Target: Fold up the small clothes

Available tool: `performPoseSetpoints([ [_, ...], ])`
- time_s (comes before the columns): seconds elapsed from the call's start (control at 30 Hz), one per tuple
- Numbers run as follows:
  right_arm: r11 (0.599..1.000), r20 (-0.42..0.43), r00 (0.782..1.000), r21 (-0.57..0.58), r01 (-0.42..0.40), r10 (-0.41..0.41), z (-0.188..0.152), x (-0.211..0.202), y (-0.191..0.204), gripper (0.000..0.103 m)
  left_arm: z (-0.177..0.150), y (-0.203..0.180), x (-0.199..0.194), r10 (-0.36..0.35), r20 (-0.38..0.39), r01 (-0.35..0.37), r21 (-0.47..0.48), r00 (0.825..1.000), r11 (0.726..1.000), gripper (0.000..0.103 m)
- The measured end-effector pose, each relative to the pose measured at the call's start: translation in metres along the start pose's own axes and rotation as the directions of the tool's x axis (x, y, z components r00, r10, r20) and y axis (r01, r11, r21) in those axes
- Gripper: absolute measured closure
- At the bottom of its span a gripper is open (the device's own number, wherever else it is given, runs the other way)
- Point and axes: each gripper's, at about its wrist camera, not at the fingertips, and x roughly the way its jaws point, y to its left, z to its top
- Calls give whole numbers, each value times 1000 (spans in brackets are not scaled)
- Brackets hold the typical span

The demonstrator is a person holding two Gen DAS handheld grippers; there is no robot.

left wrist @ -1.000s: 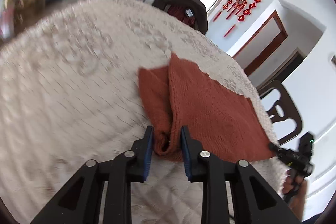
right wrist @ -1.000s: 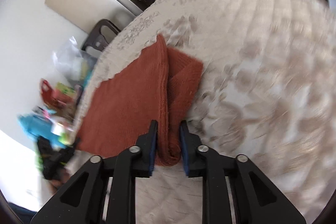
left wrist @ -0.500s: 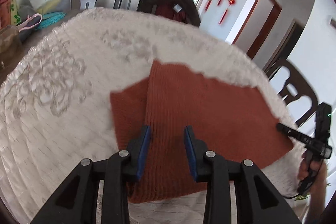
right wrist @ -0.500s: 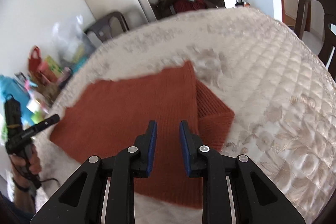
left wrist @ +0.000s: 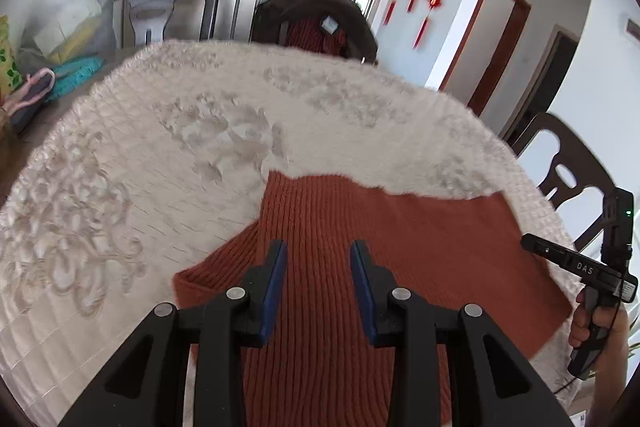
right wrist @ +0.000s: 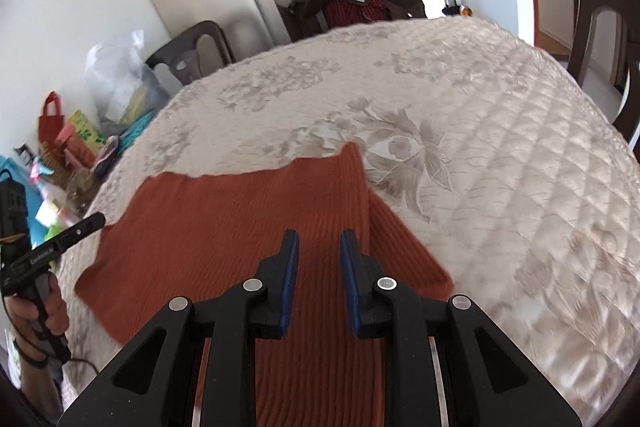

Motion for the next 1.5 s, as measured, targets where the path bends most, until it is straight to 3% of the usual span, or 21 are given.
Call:
performPoseSetpoints([
  [0.07,1000,10,1000,7,-15,15,-2,3,-7,82,-6,1,16,26,-51,-25,7,998,1000,68],
  [0.2,999,1,1000,21,25,-25,2,-3,-14,82,-3,-8,10,60,-33,-59,47,998,997,67],
  [0.4,1000,33,999,-9,10,-10,20,-4,-4,81,12,-19,18,95,-23,-92,84,995,992,67],
  [0.53,999,-18,999,-19,36,-36,22,13,-4,81,9,-16,32,129,-58,-124,82,990,989,67],
  [0.8,1000,-23,1000,0,17,-17,14,12,-15,81,5,-16,29,122,-46,-118,78,992,990,66],
  [1.5,994,-3,1000,-106,13,-13,-17,-20,12,80,-11,-20,-4,179,-6,-178,95,984,979,65],
])
